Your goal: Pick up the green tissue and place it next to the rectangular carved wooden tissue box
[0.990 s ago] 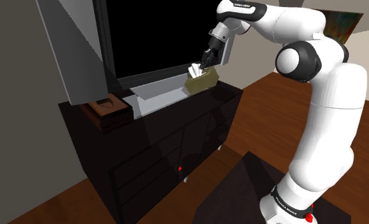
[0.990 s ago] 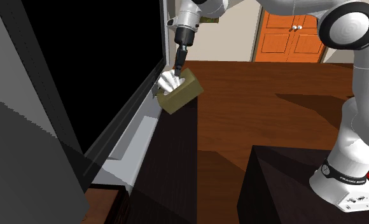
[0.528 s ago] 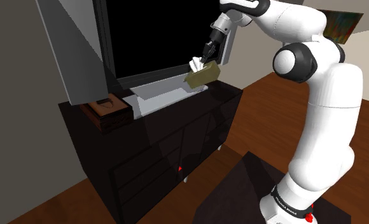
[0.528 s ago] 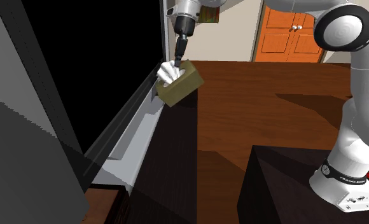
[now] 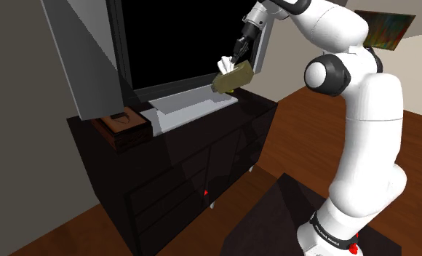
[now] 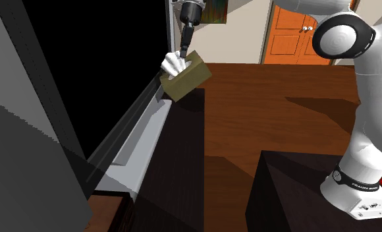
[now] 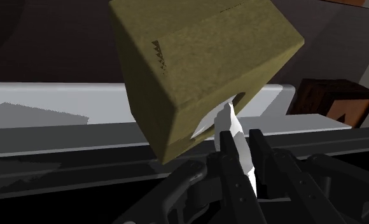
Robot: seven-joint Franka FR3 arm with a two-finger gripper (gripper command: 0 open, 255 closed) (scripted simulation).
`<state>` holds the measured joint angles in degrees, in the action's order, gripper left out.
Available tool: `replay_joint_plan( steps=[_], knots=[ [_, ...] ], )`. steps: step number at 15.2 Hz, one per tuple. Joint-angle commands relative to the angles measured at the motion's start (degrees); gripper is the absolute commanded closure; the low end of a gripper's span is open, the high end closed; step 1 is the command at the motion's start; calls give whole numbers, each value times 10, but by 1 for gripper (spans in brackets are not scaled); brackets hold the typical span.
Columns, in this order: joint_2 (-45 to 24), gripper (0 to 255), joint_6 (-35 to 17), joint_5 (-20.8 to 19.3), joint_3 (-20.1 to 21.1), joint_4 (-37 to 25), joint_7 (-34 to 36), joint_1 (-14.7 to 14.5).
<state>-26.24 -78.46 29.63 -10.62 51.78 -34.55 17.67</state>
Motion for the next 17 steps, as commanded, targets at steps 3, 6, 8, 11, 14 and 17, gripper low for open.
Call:
replay_joint_plan(
  steps=[3, 6, 8, 11, 14, 17],
  knots=[
    [-4, 255, 20, 2, 4, -31, 22, -6],
    [50, 255, -25, -14, 6, 55, 41, -49],
    [76, 255, -49, -23, 11, 95, 58, -73],
    [106, 255, -80, -34, 22, 142, 88, -106],
    [128, 255, -107, -45, 35, 175, 120, -136],
    [143, 255, -131, -55, 50, 199, 154, -164]
  ],
)
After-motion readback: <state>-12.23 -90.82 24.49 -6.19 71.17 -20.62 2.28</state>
